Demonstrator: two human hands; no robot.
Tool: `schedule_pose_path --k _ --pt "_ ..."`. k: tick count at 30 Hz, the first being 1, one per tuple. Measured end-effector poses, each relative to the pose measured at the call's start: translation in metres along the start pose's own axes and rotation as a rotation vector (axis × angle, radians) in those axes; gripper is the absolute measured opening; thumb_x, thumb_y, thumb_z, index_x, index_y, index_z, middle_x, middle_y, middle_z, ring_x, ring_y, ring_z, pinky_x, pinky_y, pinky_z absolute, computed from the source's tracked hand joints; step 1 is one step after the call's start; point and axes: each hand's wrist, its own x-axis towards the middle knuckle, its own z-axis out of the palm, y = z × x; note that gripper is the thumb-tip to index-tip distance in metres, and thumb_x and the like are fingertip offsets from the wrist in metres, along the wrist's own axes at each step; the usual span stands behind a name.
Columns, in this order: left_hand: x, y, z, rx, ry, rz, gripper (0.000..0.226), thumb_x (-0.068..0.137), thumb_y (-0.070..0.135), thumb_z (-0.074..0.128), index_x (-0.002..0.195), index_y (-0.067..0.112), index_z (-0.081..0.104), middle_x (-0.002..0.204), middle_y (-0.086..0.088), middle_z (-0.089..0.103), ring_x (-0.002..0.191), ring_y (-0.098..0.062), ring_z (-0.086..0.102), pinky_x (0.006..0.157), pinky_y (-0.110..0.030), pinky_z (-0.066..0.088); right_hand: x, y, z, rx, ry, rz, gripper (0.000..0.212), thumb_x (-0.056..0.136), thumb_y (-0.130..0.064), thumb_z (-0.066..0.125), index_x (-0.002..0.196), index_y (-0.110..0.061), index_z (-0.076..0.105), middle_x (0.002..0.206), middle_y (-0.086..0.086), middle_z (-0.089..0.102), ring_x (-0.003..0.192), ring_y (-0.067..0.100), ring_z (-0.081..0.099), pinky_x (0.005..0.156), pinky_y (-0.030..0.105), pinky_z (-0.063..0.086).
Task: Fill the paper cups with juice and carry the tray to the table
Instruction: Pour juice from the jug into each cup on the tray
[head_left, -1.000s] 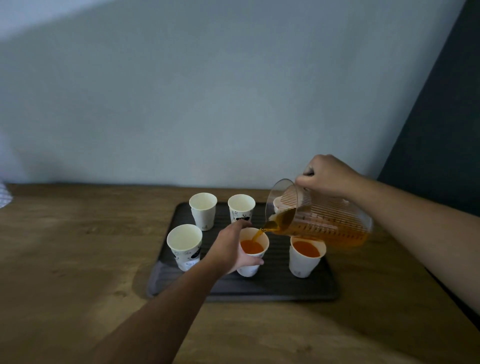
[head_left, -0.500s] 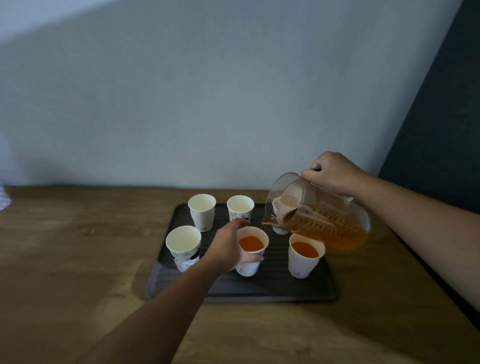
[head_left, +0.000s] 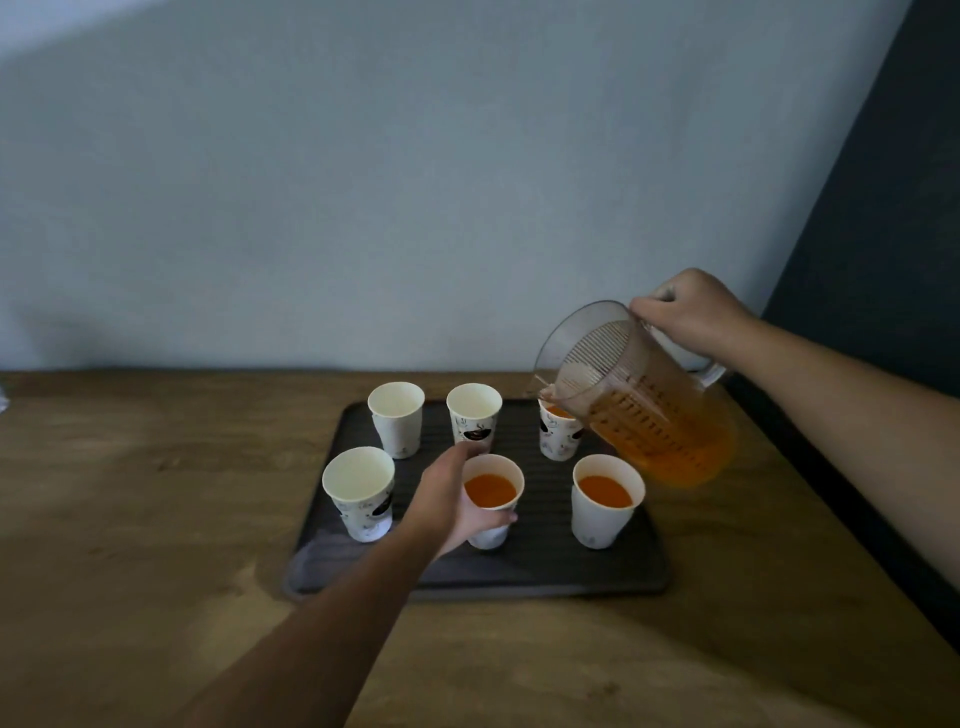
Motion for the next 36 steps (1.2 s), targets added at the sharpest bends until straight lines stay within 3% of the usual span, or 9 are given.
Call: schedule_pose_path --k 7,9,13,18,24,29,36 --pt "0.009 0.011 -0.015 -0.079 -0.079 -0.032 0.094 0.058 0.043 0.087 0.137 0.027 0.038 0.136 0.005 0.048 0.125 -0.014 0.047 0.103 -0.037 0.046 0.006 -0.005 -0.005 0.056 0.039 0.046 0.035 0.083 -0.023 0.057 0.056 -0.014 0.039 0.055 0.006 0.026 0.049 0.016 0.026 0.050 0.029 0.019" --pt "0.018 0.018 -0.023 -0.104 -0.001 -0.037 0.088 0.063 0.044 0.084 0.136 0.026 0.039 0.136 0.007 0.046 0.126 -0.013 0.045 0.101 -0.034 0.046 0.010 -0.004 -0.006 0.067 0.048 0.056 0.034 0.083 -0.023 0.057 0.056 -0.015 0.039 0.056 0.007 0.026 0.050 0.016 0.027 0.050 0.029 0.019" --pt "0.051 0.023 -0.033 0.118 0.158 -0.054 0.083 0.070 0.036 0.081 0.139 0.020 0.038 0.144 -0.002 0.041 0.132 -0.021 0.041 0.108 -0.042 0.040 0.017 -0.003 -0.008 0.093 0.050 0.069 0.037 0.084 -0.023 0.057 0.053 -0.016 0.037 0.054 0.006 0.027 0.050 0.017 0.028 0.050 0.028 0.021" --pt "0.089 0.025 -0.029 0.308 -0.002 -0.099 0.094 0.071 0.034 0.081 0.146 0.013 0.027 0.150 -0.009 0.032 0.137 -0.027 0.034 0.110 -0.042 0.034 0.028 0.007 -0.002 0.117 0.047 0.078 0.042 0.084 -0.022 0.057 0.050 -0.017 0.033 0.051 0.003 0.027 0.047 0.017 0.027 0.051 0.029 0.020" --pt "0.116 0.023 -0.021 0.402 -0.112 -0.128 0.087 0.075 0.030 0.078 0.144 0.008 0.029 0.146 -0.012 0.036 0.133 -0.030 0.038 0.106 -0.042 0.038 0.040 0.023 0.008 0.107 0.046 0.063 0.045 0.084 -0.019 0.058 0.048 -0.017 0.030 0.050 0.002 0.022 0.046 0.016 0.021 0.050 0.029 0.015" --pt "0.121 0.019 -0.020 0.361 -0.058 -0.140 0.079 0.073 0.032 0.079 0.138 0.009 0.039 0.140 -0.010 0.042 0.128 -0.027 0.043 0.103 -0.039 0.041 0.047 0.028 0.014 0.098 0.024 0.054 0.046 0.083 -0.020 0.059 0.047 -0.017 0.030 0.050 0.002 0.022 0.047 0.016 0.022 0.051 0.030 0.017" --pt "0.105 0.025 -0.025 0.159 0.043 -0.019 0.081 0.064 0.029 0.085 0.133 0.019 0.044 0.136 -0.003 0.045 0.122 -0.021 0.047 0.097 -0.035 0.044 0.054 0.018 0.012 0.054 0.017 0.008 0.046 0.084 -0.024 0.060 0.046 -0.017 0.034 0.047 0.002 0.024 0.043 0.016 0.025 0.050 0.028 0.020"
